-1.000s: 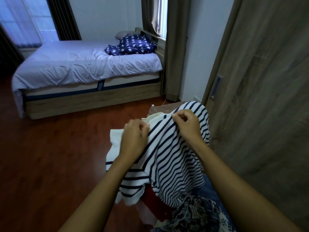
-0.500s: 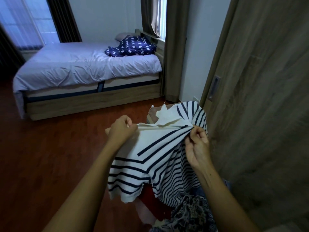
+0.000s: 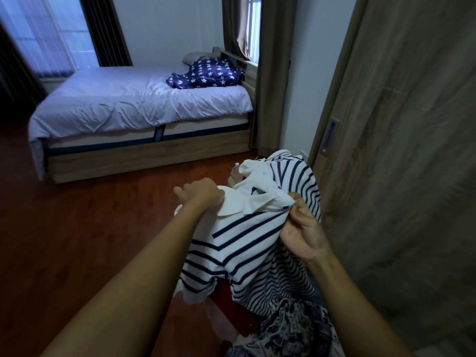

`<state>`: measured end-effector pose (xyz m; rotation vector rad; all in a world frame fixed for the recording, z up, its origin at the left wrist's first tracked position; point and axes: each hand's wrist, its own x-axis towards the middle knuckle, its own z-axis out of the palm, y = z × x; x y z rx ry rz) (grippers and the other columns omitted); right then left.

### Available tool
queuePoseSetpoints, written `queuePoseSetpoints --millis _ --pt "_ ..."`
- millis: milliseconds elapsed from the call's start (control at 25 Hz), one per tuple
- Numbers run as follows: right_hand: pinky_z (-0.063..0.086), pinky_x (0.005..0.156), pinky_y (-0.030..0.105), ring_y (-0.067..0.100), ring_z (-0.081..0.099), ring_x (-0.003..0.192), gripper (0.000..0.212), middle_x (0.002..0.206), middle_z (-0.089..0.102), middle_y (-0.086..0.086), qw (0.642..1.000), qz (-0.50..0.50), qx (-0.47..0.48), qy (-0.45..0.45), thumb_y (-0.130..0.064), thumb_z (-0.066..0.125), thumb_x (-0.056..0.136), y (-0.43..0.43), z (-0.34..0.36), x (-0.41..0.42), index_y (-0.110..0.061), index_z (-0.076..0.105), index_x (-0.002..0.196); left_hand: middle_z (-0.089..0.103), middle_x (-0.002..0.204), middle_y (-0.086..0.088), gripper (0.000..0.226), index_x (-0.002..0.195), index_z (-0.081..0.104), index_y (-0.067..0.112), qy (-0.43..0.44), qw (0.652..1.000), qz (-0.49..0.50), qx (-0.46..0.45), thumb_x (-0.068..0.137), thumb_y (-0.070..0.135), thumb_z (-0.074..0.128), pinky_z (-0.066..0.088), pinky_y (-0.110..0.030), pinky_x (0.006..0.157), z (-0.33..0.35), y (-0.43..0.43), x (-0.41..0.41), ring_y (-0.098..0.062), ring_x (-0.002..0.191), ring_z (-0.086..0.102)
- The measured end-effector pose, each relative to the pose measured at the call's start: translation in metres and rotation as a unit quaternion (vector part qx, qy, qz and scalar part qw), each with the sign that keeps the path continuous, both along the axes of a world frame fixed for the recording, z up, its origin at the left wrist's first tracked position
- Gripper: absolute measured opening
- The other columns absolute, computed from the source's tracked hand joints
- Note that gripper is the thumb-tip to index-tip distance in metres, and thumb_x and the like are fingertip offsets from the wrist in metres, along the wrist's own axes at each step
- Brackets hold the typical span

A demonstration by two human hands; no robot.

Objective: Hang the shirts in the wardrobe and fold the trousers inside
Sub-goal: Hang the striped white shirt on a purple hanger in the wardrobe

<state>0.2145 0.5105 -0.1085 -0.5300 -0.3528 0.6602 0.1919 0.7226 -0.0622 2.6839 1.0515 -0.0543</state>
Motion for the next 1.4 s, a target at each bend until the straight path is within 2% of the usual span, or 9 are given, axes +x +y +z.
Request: queuePoseSetpoints --millis 120,240,400,640,760,880,1040,1200,1400 --pt "0.047 0.098 0.036 0.027 0.059 0.106 0.027 0.104 0.063 0.016 0.997 0.051 -0.047 -0.043 -0.011 0.082 0.067 -0.012 0.005 -0.004 -0.008 0.062 0.085 0.068 0.090 -0.009 0.052 0.097 0.063 0.009 -0.069 0.986 0.043 -0.142 0.084 0.055 0.043 0.034 -0.042 0.097 -0.008 0.009 0.007 -0.029 0.097 0.062" --pt "0.050 0.089 0.032 0.024 0.062 0.094 0.024 0.095 0.065 0.013 0.992 0.086 -0.082 -0.051 -0.010 0.080 0.068 -0.018 0.008 -0.008 -0.007 0.064 0.085 0.061 0.122 -0.019 0.102 0.132 0.045 0.004 -0.131 0.956 0.082 -0.250 0.068 0.082 0.045 0.029 -0.049 0.106 -0.008 0.007 0.020 -0.038 0.115 0.056" --pt "0.051 0.082 0.030 0.022 0.060 0.084 0.020 0.085 0.061 0.012 0.991 0.088 -0.097 -0.037 -0.014 0.078 0.072 -0.028 0.006 -0.006 -0.005 0.062 0.081 0.067 0.106 -0.009 0.023 0.100 0.062 0.011 -0.238 0.956 0.042 -0.166 0.083 0.026 0.061 0.049 -0.034 0.083 0.014 -0.013 0.017 -0.028 0.098 0.062" --pt "0.051 0.082 0.031 0.020 0.058 0.082 0.026 0.089 0.058 0.012 0.985 0.045 -0.166 0.015 -0.017 0.075 0.076 -0.042 0.005 -0.007 -0.004 0.057 0.089 0.053 0.096 0.003 0.013 0.108 0.050 0.012 -0.521 0.794 -0.141 -0.279 0.096 0.010 0.047 0.046 -0.030 0.083 0.049 -0.024 -0.025 -0.012 0.088 0.052" --pt "0.055 0.073 0.041 0.018 0.060 0.076 0.028 0.091 0.061 0.009 0.896 -0.086 -0.430 -0.075 -0.030 0.052 0.095 -0.027 0.028 0.002 -0.009 0.050 0.115 0.050 0.079 0.005 0.013 0.100 0.050 0.015 -0.545 0.682 -0.159 -0.461 0.099 0.004 0.042 0.045 -0.015 0.057 0.075 -0.036 -0.046 0.001 0.060 0.049" --pt "0.039 0.104 0.046 0.024 0.043 0.124 0.055 0.138 0.039 0.008 0.730 -0.250 -0.570 -0.281 -0.042 0.057 0.089 -0.005 0.064 0.012 -0.025 0.036 0.136 0.057 0.071 0.005 0.018 0.096 0.052 0.017 -0.522 0.614 -0.167 -0.568 0.098 0.003 0.040 0.048 -0.014 0.052 0.102 -0.045 -0.057 0.000 0.053 0.054" --pt "0.032 0.107 0.045 0.025 0.033 0.134 0.074 0.147 0.037 0.004 0.616 -0.189 -0.598 -0.477 -0.036 0.065 0.079 0.026 0.079 0.043 -0.030 0.030 0.144 0.058 0.069 0.005 0.018 0.092 0.054 0.016 -0.489 0.604 -0.189 -0.600 0.096 0.003 0.042 0.050 -0.016 0.053 0.117 -0.057 -0.064 -0.004 0.055 0.056" --pt "0.038 0.066 0.027 0.017 0.054 0.068 0.018 0.072 0.061 0.001 0.548 -0.202 -0.610 -0.536 -0.013 0.055 0.078 0.013 0.083 0.062 -0.018 0.071 0.084 0.057 0.058 0.008 0.013 0.084 0.052 0.015 -0.482 0.616 -0.191 -0.593 0.094 0.007 0.048 0.047 -0.014 0.050 0.123 -0.058 -0.071 -0.003 0.051 0.053" --pt "0.029 0.065 0.023 0.033 0.059 0.087 0.015 0.096 0.059 0.022 0.464 -0.387 -0.638 -0.478 -0.006 0.056 0.086 -0.049 0.139 0.054 0.001 0.068 0.091 0.054 0.070 0.010 0.034 0.079 0.051 0.023 -0.438 0.766 -0.253 -0.396 0.064 0.038 0.079 0.042 -0.013 0.057 0.125 -0.039 -0.074 -0.001 0.061 0.049"
